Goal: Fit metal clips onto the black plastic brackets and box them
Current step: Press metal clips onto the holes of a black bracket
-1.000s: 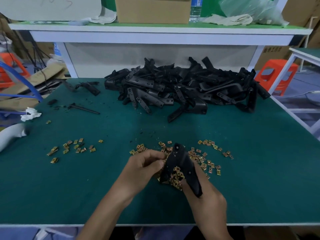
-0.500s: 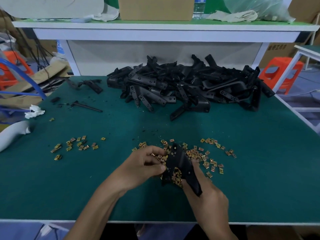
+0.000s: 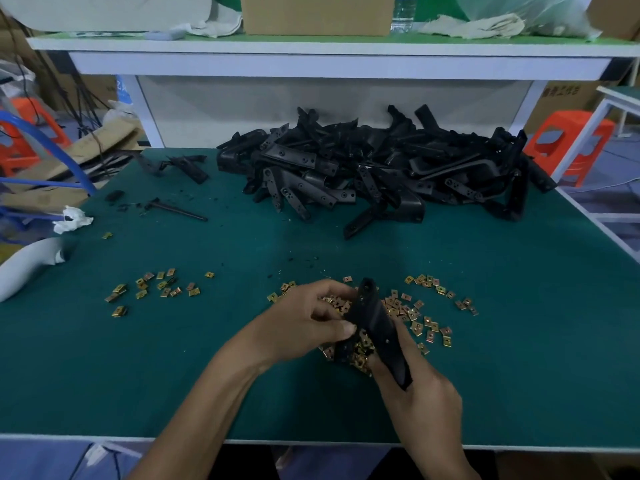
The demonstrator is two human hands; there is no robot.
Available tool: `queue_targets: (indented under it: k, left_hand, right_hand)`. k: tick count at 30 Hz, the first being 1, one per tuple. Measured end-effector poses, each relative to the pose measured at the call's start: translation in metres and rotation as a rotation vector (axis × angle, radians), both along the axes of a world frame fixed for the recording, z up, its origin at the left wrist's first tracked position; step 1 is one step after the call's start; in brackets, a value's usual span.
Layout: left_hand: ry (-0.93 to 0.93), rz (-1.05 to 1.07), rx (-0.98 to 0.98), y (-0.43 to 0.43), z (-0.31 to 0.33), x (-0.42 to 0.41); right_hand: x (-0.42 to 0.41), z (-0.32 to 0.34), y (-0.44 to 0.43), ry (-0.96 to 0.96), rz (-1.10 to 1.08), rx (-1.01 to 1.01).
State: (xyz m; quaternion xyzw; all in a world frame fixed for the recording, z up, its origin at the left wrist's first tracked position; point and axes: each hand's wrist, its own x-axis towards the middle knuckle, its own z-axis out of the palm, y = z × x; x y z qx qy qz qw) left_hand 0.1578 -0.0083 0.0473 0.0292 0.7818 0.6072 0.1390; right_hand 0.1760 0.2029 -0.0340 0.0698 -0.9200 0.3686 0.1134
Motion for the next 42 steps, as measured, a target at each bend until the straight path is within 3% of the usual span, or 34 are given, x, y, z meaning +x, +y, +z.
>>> queue_targets:
  k: [4, 8, 11, 14, 21, 24, 28, 34, 42]
  left_hand:
    - [0.075, 0.134, -0.049, 0.009, -0.007, -0.03]
    - [0.258, 0.321, -0.568, 0.018, -0.029, -0.074]
    - [0.39, 0.244, -0.818, 0.019, -0.047, -0.095]
    - [0.366, 0.143, -0.994, 0.018, -0.055, -0.106]
    - [0.333, 0.142, -0.925, 0.022, -0.045, -0.105]
    - [0.246, 0.225, -0.703, 0.022, -0.037, -0.094]
    - [0.324, 0.268, -0.405, 0.014, -0.028, -0.067]
    - [0.216, 0.394, 0.044, 0.002, -0.017, -0.019]
    - [0.132, 0.407, 0.212, 0.005, -0.008, -0.002]
  right_hand:
    - [-0.001, 0.0, 0.001, 0.004, -0.02, -0.104]
    - [0.0, 0.001, 0.001, -0.017, -0.026, -0.154]
    - [0.0, 0.001, 0.0, 0.003, -0.03, -0.151]
    - [-0.001, 0.0, -0.001, 0.022, -0.041, -0.129]
    - [-0.001, 0.002, -0.001, 0.018, -0.04, -0.104]
    - [0.0, 0.005, -0.001, 0.003, -0.048, -0.102]
    - [0.002, 0.009, -0.001, -0.001, -0.033, -0.109]
    - [0.003, 0.011, 0.0, -0.022, -0.011, -0.095]
    - [0.004, 0.01, -0.001, -0.022, -0.003, -0.081]
